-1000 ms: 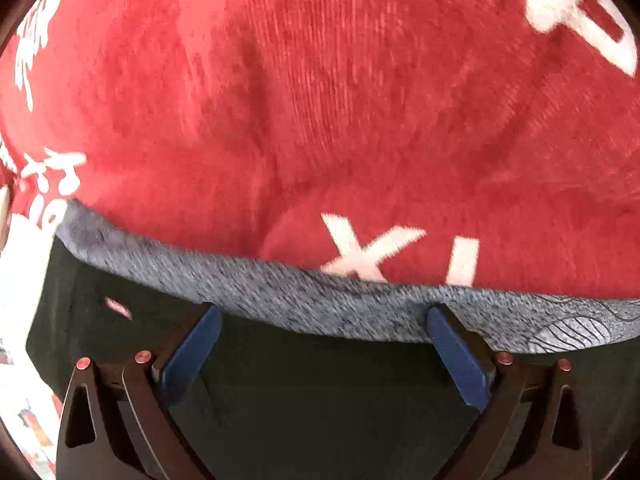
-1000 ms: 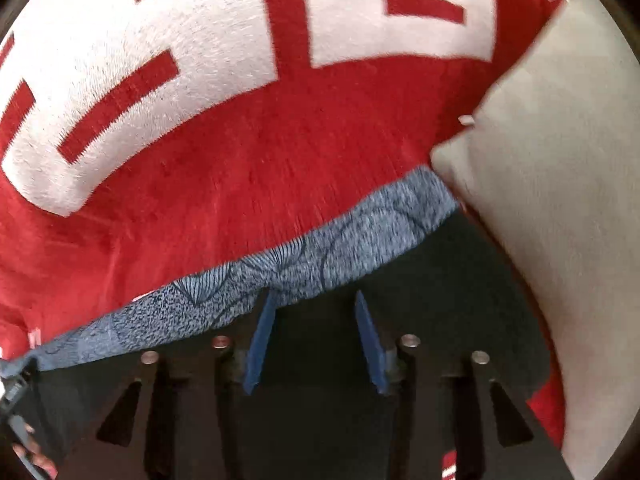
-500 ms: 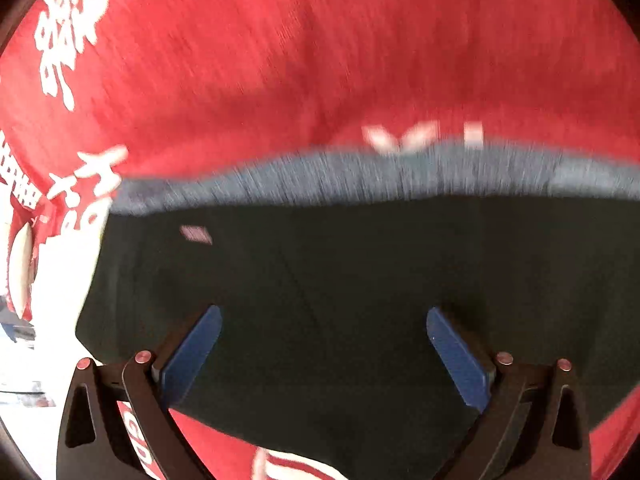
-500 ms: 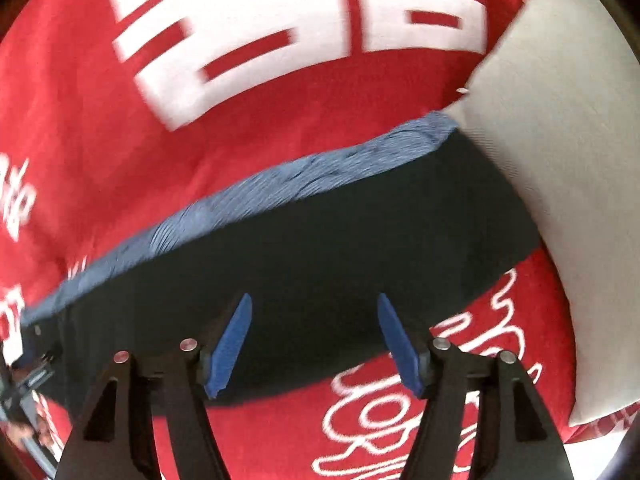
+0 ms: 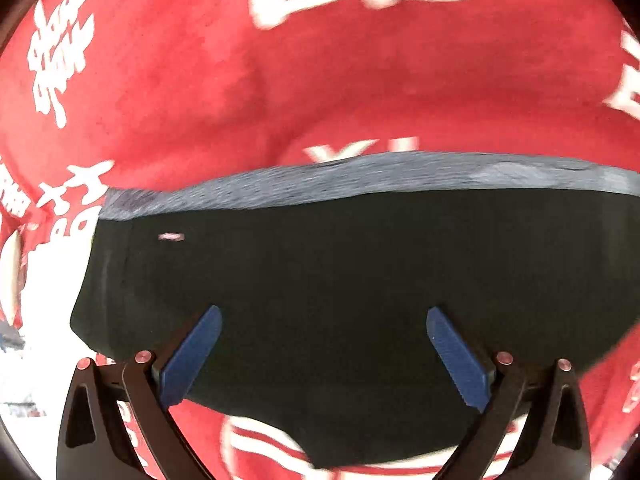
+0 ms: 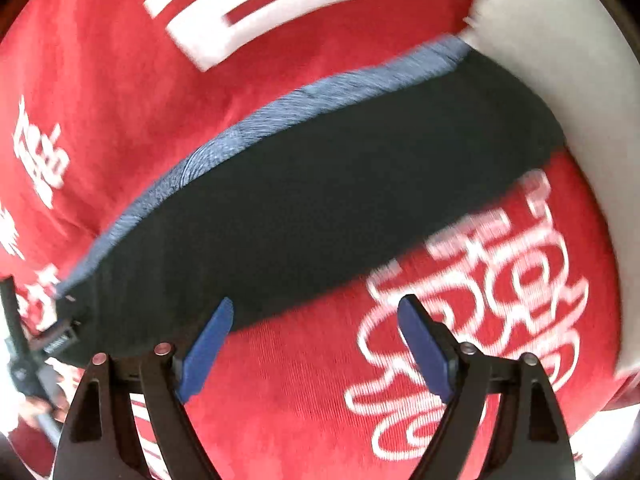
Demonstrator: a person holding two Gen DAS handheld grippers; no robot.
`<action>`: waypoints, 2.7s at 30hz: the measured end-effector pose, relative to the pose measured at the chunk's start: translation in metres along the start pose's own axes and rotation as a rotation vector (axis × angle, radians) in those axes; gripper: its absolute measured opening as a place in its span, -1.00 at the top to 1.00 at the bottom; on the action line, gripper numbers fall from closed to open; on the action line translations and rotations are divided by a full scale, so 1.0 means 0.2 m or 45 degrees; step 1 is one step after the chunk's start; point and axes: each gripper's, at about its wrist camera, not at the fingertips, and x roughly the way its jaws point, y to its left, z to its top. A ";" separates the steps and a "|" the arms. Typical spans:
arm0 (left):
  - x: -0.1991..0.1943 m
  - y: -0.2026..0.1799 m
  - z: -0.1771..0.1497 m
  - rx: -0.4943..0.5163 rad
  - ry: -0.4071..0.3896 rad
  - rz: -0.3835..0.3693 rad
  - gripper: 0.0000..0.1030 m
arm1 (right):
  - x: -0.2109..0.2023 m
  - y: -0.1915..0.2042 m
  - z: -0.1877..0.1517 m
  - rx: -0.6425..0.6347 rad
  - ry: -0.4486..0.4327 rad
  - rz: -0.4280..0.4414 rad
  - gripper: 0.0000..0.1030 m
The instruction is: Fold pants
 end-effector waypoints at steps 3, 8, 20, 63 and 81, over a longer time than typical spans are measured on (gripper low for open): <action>-0.07 -0.19 0.01 0.058 -0.014 -0.077 -1.00 | -0.06 -0.05 -0.10 0.146 -0.022 0.105 -0.69; -0.14 -0.56 0.05 0.123 -0.019 -0.188 -1.00 | -0.14 -0.28 -0.13 0.370 -0.137 0.269 -0.69; -0.02 -1.07 0.11 0.180 0.047 -0.198 -1.00 | 0.03 -0.51 -0.02 0.667 -0.257 0.455 -0.69; -0.22 -1.04 0.08 0.172 -0.123 -0.543 -0.48 | -0.34 0.48 0.17 -0.534 -0.507 -0.054 0.74; 0.05 0.27 -0.11 -0.173 0.004 -0.195 -0.49 | 0.43 1.38 -0.63 -1.396 -0.304 -0.465 0.60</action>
